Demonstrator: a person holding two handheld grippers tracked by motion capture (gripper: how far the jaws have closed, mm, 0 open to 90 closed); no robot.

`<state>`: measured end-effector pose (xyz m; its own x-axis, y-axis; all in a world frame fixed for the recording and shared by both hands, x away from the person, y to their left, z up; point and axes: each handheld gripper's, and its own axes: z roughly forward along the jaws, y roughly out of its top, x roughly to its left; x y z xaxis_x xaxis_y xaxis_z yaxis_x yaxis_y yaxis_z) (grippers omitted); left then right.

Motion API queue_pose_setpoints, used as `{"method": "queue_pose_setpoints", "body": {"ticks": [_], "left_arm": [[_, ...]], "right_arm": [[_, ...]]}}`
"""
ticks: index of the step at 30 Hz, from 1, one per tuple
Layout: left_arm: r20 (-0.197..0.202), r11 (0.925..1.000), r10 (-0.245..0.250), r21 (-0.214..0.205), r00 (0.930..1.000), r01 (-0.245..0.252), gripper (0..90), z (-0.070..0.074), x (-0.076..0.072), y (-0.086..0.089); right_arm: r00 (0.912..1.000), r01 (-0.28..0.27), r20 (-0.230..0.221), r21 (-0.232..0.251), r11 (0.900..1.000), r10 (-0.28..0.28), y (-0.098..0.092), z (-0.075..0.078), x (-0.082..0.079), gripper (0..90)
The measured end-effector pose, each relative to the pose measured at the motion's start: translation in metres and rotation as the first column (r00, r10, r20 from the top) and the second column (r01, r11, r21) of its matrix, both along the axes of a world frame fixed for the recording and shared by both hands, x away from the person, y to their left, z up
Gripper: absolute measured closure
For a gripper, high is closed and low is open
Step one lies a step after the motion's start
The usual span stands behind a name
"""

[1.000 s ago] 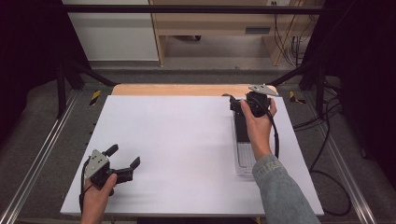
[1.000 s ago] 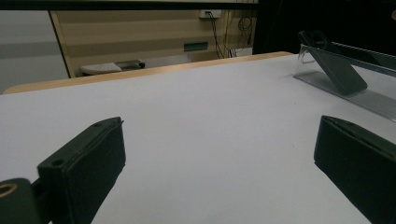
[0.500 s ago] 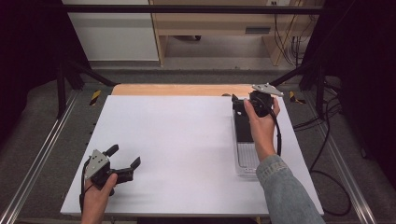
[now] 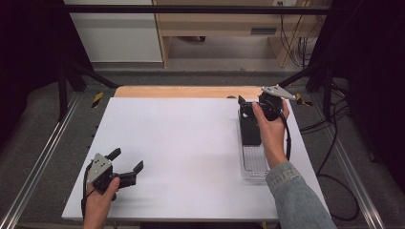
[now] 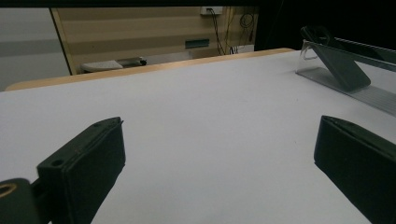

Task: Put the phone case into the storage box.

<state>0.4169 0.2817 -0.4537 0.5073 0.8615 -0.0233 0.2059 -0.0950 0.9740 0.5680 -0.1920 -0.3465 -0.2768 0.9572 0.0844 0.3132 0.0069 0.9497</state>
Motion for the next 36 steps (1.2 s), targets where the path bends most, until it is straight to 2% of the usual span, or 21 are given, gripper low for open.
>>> {"method": "queue_pose_setpoints", "body": {"ticks": [14, 36], "left_arm": [[-0.001, 1.0000, 0.000, 0.003, 1.0000, 0.000, 2.0, 0.000, 0.000, 0.000], [0.001, 1.0000, 0.001, 0.009, 1.0000, -0.001, 2.0, 0.000, 0.000, 0.000]], "right_arm": [[0.9995, -0.026, 0.015, -0.008, 0.9996, 0.026, -0.003, 0.006, -0.010, 8.3], [0.9991, -0.040, 0.013, 0.008, 0.9992, 0.040, -0.019, 0.003, -0.026, 8.3]]}}
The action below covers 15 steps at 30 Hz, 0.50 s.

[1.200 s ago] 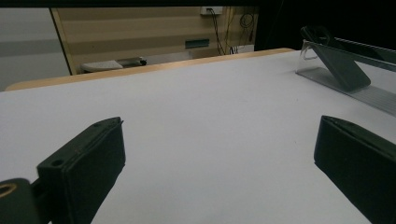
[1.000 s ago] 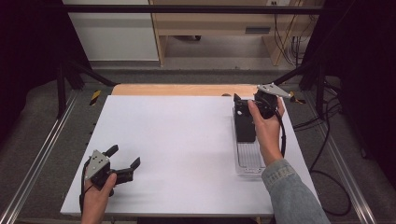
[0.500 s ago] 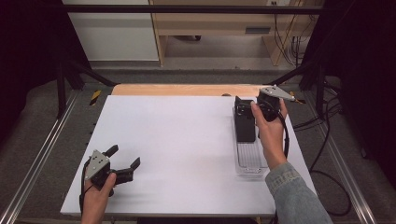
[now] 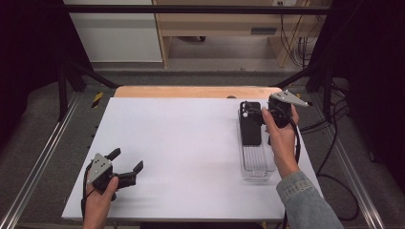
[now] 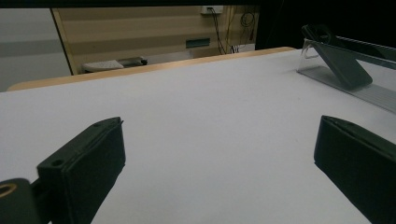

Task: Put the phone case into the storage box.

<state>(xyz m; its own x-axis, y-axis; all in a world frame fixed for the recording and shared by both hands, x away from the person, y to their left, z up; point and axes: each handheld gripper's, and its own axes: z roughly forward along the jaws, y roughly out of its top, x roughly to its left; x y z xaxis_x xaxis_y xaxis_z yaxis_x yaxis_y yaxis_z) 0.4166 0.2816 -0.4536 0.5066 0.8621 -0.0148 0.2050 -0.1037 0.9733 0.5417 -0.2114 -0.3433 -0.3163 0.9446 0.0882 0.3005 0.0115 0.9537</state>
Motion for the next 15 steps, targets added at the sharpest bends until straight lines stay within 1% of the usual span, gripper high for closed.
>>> {"method": "queue_pose_setpoints", "body": {"ticks": [11, 15], "left_arm": [[-0.001, 1.0000, -0.001, 0.004, 1.0000, 0.001, 2.0, 0.000, 0.000, 0.000], [0.000, 1.0000, -0.003, 0.006, 1.0000, 0.003, 2.0, 0.000, 0.000, 0.000]], "right_arm": [[0.9996, -0.023, 0.017, 0.004, 0.9997, 0.023, -0.003, 0.006, -0.011, 7.7], [0.9993, -0.020, 0.032, -0.001, 0.9998, 0.020, -0.004, 0.009, -0.016, 7.3]]}}
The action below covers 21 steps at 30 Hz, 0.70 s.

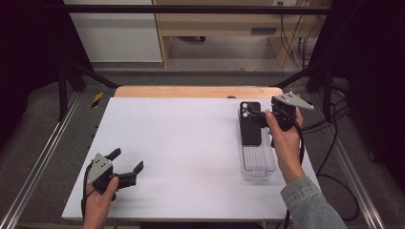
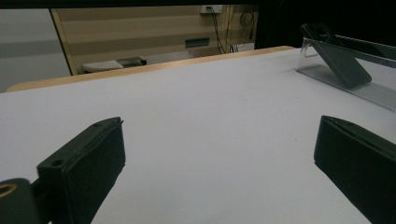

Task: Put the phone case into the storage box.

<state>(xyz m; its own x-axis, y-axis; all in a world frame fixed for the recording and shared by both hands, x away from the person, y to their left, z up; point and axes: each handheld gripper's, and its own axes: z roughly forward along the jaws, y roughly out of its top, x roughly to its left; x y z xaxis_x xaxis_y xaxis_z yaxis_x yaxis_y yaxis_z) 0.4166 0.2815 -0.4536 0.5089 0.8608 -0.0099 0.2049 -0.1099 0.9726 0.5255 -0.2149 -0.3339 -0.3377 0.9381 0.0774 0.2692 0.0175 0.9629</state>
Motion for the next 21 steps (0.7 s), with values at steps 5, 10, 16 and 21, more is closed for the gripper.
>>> {"method": "queue_pose_setpoints", "body": {"ticks": [5, 10, 16, 21], "left_arm": [[0.000, 1.0000, 0.000, 0.001, 1.0000, 0.000, 2.0, 0.000, 0.000, 0.000], [0.000, 1.0000, 0.000, 0.001, 1.0000, 0.000, 2.0, 0.000, 0.000, 0.000], [-0.001, 1.0000, -0.001, 0.000, 1.0000, 0.001, 2.0, 0.000, 0.000, 0.000], [0.000, 1.0000, -0.001, 0.001, 1.0000, 0.001, 2.0, 0.000, 0.000, 0.000]], "right_arm": [[0.9999, -0.013, 0.007, -0.002, 0.9999, 0.013, 0.000, 0.004, -0.004, 6.6], [0.9998, -0.016, 0.013, 0.009, 0.9998, 0.016, -0.001, 0.006, -0.007, 4.7], [0.9997, -0.016, 0.016, 0.012, 0.9998, 0.016, -0.003, 0.008, -0.010, 3.5], [0.9997, -0.019, 0.016, 0.013, 0.9997, 0.019, -0.005, 0.008, -0.011, 3.5]]}}
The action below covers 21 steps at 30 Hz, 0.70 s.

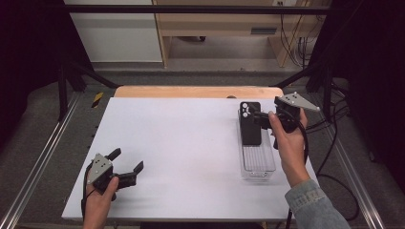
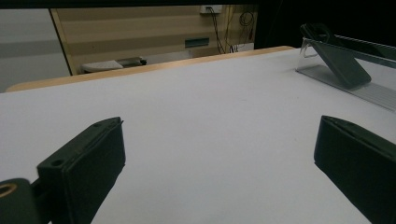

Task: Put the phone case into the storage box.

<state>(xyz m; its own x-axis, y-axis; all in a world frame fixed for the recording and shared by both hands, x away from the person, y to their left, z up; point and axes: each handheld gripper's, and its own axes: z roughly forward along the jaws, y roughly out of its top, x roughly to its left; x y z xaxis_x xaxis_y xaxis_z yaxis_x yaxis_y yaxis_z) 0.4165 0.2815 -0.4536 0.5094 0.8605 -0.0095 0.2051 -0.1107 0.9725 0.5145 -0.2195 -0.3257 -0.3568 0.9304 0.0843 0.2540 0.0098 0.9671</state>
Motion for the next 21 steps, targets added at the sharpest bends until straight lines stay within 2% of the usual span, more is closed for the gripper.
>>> {"method": "queue_pose_setpoints", "body": {"ticks": [12, 21], "left_arm": [[-0.001, 1.0000, -0.009, -0.001, 1.0000, 0.009, 2.0, 0.0001, -0.0002, 0.0000], [-0.002, 0.9999, -0.015, 0.001, 0.9999, 0.015, 2.0, 0.0002, -0.0004, -0.0004]], "right_arm": [[0.9999, 0.006, 0.009, -0.001, 1.0000, -0.006, -0.0051, 0.0032, -0.0046, 3.8], [0.9993, 0.005, 0.038, 0.005, 1.0000, -0.005, -0.0083, 0.0087, -0.0096, 3.4]]}}
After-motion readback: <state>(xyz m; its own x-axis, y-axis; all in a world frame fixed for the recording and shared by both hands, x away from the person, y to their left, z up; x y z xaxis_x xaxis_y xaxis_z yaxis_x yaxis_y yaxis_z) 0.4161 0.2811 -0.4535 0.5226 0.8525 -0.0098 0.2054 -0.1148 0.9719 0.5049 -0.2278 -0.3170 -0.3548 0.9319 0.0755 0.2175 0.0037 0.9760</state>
